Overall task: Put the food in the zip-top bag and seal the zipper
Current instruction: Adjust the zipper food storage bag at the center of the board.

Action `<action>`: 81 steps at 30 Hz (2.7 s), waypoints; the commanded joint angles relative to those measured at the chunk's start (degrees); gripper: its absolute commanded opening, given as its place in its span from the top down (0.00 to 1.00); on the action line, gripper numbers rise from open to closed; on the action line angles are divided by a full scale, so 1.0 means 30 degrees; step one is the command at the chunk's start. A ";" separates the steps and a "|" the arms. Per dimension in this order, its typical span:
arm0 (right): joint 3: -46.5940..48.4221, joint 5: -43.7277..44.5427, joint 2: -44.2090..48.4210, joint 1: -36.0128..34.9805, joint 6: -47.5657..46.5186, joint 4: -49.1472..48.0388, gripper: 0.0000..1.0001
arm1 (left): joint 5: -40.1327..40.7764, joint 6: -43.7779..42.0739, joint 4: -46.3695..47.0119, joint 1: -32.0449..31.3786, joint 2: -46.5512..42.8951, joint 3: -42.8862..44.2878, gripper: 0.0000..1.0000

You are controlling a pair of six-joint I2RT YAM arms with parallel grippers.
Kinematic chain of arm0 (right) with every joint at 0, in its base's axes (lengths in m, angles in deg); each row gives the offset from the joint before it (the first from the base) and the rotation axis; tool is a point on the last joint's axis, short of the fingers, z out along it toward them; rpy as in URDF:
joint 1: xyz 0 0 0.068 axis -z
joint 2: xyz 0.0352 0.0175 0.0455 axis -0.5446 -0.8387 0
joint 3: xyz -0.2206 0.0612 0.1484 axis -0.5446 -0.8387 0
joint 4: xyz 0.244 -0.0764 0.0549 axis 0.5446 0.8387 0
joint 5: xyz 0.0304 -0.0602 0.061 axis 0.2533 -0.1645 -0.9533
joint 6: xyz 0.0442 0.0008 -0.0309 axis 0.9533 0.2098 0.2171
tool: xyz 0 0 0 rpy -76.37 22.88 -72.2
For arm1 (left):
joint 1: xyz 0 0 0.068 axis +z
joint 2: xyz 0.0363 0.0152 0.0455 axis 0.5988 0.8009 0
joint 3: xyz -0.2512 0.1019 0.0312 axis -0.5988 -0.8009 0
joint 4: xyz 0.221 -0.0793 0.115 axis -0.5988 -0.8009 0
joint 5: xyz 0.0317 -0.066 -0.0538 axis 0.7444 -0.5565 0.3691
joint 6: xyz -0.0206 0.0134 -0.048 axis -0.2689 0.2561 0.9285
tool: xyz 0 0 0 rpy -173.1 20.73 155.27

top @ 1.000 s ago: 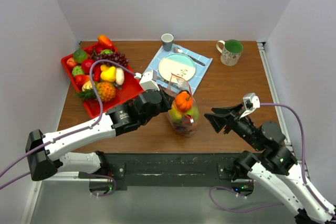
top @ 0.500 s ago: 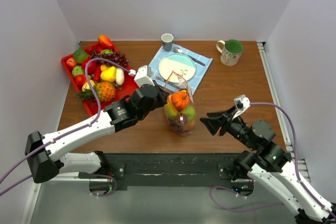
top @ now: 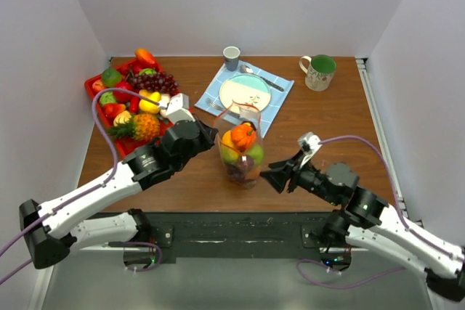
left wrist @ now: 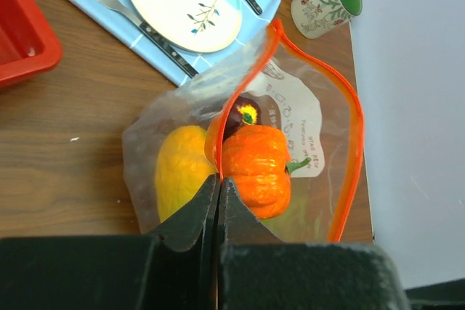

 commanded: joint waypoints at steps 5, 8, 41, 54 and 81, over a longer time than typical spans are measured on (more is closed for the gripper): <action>0.0713 1.1710 -0.4465 -1.0092 -0.2533 -0.3948 0.42 | 0.0877 0.1087 -0.0378 0.0211 -0.2178 -0.1100 1.00; 0.0305 1.3904 -0.5000 -1.1474 -0.3089 -0.5827 0.39 | 0.0438 0.1030 -0.0116 0.0211 -0.2149 -0.1306 1.00; -0.2334 1.7870 -1.0683 -1.1564 -0.8629 -1.9629 0.34 | -0.0471 -0.1197 0.0354 0.0270 -0.0684 0.0627 1.00; -0.3035 1.8808 -1.2092 -1.1301 -0.9567 -2.2676 0.49 | -0.0499 -0.1343 0.0032 0.0270 -0.0567 0.0950 1.00; -0.2071 1.7724 -1.2148 -1.0305 -0.8219 -1.9748 0.51 | -0.1818 -0.3541 0.1116 0.0270 -0.0625 0.0920 1.00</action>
